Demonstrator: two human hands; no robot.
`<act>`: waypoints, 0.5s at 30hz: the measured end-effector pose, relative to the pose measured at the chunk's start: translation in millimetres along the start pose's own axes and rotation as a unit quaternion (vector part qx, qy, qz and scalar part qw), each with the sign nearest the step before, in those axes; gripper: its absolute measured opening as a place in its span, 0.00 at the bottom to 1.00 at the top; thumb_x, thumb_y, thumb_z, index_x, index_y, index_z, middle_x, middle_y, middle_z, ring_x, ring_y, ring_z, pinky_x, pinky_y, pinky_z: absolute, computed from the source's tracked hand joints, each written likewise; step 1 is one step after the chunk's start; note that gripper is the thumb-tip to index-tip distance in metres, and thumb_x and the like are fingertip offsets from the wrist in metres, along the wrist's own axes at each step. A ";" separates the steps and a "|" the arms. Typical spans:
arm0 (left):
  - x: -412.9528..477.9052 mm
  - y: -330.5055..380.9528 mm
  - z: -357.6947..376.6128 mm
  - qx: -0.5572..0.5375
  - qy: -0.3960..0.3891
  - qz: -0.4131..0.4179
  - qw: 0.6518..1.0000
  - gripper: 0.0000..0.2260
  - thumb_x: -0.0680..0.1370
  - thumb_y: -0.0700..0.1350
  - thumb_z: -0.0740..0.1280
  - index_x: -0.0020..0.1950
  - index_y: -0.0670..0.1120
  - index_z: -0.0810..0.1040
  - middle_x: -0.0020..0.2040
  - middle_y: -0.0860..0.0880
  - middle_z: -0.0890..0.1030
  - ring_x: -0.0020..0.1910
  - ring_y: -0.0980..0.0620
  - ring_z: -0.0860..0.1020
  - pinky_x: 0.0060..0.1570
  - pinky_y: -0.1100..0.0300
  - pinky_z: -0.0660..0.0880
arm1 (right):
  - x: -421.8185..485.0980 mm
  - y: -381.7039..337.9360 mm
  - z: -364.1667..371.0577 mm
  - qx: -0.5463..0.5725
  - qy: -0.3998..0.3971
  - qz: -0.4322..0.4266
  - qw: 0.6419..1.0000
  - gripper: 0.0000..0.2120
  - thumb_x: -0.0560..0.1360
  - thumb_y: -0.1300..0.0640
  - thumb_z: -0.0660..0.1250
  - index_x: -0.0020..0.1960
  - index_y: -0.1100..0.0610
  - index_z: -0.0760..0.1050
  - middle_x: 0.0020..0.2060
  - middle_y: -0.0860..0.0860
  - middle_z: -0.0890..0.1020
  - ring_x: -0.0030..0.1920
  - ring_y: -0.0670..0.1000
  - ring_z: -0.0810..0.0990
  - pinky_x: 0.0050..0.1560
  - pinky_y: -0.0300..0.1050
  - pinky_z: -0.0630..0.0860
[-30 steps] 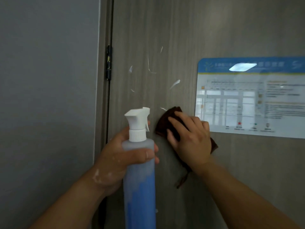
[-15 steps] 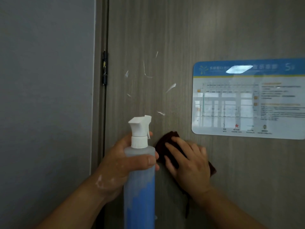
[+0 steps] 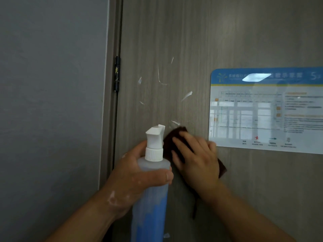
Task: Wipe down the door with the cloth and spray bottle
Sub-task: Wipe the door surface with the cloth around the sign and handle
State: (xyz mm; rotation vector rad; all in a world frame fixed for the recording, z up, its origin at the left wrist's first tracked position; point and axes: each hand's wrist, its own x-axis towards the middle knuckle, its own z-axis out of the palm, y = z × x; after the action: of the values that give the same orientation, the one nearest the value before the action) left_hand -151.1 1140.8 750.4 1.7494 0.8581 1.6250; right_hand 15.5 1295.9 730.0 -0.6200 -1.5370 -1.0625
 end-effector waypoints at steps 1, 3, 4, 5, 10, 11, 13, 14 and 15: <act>1.4 0.6 -0.7 0.009 0.008 0.003 1.000 0.26 0.55 0.49 0.79 0.52 0.54 0.80 0.46 0.36 0.82 0.46 0.31 0.81 0.48 0.36 0.77 | 18.1 -0.6 4.4 -0.006 0.006 0.016 1.000 0.15 0.78 0.48 0.70 0.62 0.52 0.82 0.64 0.50 0.81 0.51 0.54 0.80 0.48 0.51 0.68; 4.4 0.8 -3.9 0.024 0.021 0.007 0.999 0.26 0.54 0.49 0.79 0.50 0.54 0.81 0.48 0.35 0.82 0.48 0.29 0.80 0.50 0.33 0.76 | 50.3 -2.1 13.4 -0.020 0.017 0.051 0.998 0.16 0.78 0.47 0.69 0.63 0.51 0.82 0.64 0.50 0.81 0.53 0.53 0.79 0.50 0.51 0.66; 5.3 0.6 -5.7 0.028 0.024 0.008 0.999 0.26 0.53 0.49 0.79 0.50 0.54 0.81 0.48 0.35 0.82 0.48 0.28 0.79 0.51 0.32 0.76 | 59.9 -3.9 16.8 -0.026 0.021 0.066 0.997 0.16 0.78 0.47 0.69 0.63 0.51 0.82 0.64 0.50 0.81 0.53 0.53 0.79 0.50 0.50 0.65; 5.7 -0.1 -7.5 0.027 0.024 0.009 0.999 0.26 0.53 0.49 0.80 0.50 0.54 0.81 0.48 0.34 0.81 0.48 0.28 0.79 0.51 0.32 0.75 | 63.0 -6.2 19.1 -0.031 0.027 0.078 0.996 0.16 0.78 0.47 0.69 0.63 0.51 0.82 0.64 0.50 0.81 0.53 0.53 0.79 0.50 0.50 0.65; -2.5 -5.8 -12.6 0.073 0.033 0.026 0.996 0.26 0.52 0.51 0.80 0.50 0.59 0.81 0.44 0.43 0.85 0.45 0.41 0.83 0.45 0.48 0.80 | -19.4 -31.2 12.8 0.016 0.006 0.016 1.000 0.15 0.77 0.49 0.69 0.62 0.51 0.83 0.65 0.51 0.81 0.49 0.55 0.79 0.47 0.51 0.67; -5.4 -6.2 -13.1 0.098 0.037 0.031 0.994 0.27 0.52 0.52 0.80 0.50 0.61 0.80 0.45 0.45 0.85 0.44 0.45 0.84 0.45 0.52 0.81 | -42.5 -37.0 7.8 0.025 -0.013 -0.013 1.000 0.15 0.77 0.49 0.70 0.61 0.51 0.83 0.64 0.51 0.81 0.49 0.55 0.80 0.47 0.51 0.68; -10.0 -4.7 -14.2 0.127 0.052 0.040 0.990 0.28 0.52 0.55 0.79 0.50 0.63 0.79 0.45 0.47 0.85 0.44 0.49 0.84 0.44 0.55 0.82 | -59.8 -37.5 0.7 0.026 -0.050 -0.056 0.997 0.14 0.77 0.47 0.70 0.61 0.50 0.83 0.64 0.49 0.80 0.48 0.54 0.80 0.47 0.51 0.68; -11.1 -2.7 -14.4 0.134 0.062 0.047 0.988 0.27 0.51 0.56 0.79 0.49 0.64 0.79 0.45 0.47 0.85 0.43 0.49 0.83 0.43 0.55 0.81 | -51.1 -31.6 1.0 0.024 -0.059 -0.062 0.996 0.14 0.77 0.47 0.69 0.61 0.49 0.83 0.64 0.49 0.80 0.48 0.54 0.80 0.48 0.51 0.68; -11.1 -0.8 -15.3 0.143 0.071 0.056 0.986 0.27 0.51 0.56 0.78 0.49 0.63 0.79 0.44 0.48 0.85 0.42 0.49 0.83 0.41 0.56 0.81 | -33.6 -24.7 2.3 0.015 -0.056 -0.056 0.997 0.14 0.78 0.46 0.68 0.61 0.49 0.83 0.64 0.48 0.80 0.48 0.54 0.80 0.48 0.51 0.67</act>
State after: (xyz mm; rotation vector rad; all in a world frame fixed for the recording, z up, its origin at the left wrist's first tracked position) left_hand -166.8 1132.4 744.1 1.9224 1.1258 1.7885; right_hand 2.0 1291.8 690.7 -0.5865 -1.6982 -1.1035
